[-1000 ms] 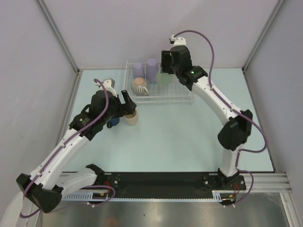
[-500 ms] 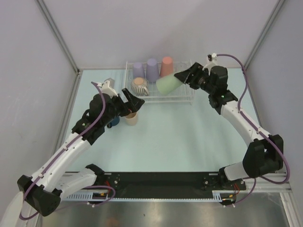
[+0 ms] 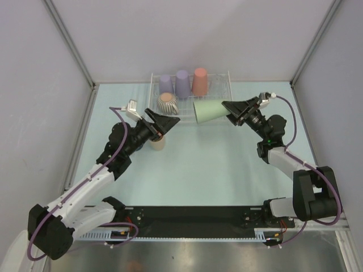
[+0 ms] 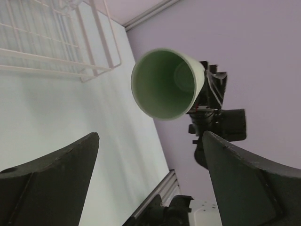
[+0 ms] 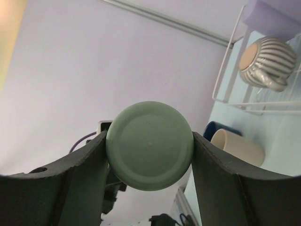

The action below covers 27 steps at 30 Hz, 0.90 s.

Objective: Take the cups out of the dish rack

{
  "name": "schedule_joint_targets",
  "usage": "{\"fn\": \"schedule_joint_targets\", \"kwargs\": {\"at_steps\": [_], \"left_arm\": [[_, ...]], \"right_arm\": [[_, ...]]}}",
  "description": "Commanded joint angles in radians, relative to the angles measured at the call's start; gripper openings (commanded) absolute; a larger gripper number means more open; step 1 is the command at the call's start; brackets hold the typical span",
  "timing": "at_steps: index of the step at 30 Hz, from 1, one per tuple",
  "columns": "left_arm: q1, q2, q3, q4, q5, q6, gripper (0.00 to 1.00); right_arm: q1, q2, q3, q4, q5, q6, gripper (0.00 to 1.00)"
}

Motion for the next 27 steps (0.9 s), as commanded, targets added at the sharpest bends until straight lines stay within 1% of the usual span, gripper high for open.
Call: {"fn": "schedule_joint_targets", "kwargs": {"at_steps": [1,4,6,10,14,23,27], "left_arm": [[0.011,0.022,-0.013,0.235,0.070,-0.103,0.97],[0.011,0.060,-0.017,0.317,0.090,-0.129,0.95],[0.011,0.080,-0.005,0.354,0.097,-0.133,0.95],[0.008,0.117,0.030,0.373,0.127,-0.136,0.94],[-0.003,0.140,0.052,0.382,0.136,-0.139,0.93],[-0.041,0.136,0.061,0.382,0.143,-0.141,0.93],[-0.061,0.140,0.059,0.384,0.140,-0.146,0.93]], "right_arm": [[0.006,-0.015,-0.076,0.364,-0.034,0.195,0.00],[0.009,-0.009,-0.118,0.444,-0.031,0.246,0.00],[0.011,-0.018,-0.132,0.441,-0.036,0.242,0.00],[0.021,-0.032,-0.148,0.415,-0.051,0.211,0.00],[0.053,-0.012,-0.152,0.415,-0.047,0.199,0.00],[0.099,0.019,-0.129,0.374,-0.036,0.150,0.00],[0.156,0.049,-0.113,0.369,-0.024,0.119,0.00]]}}
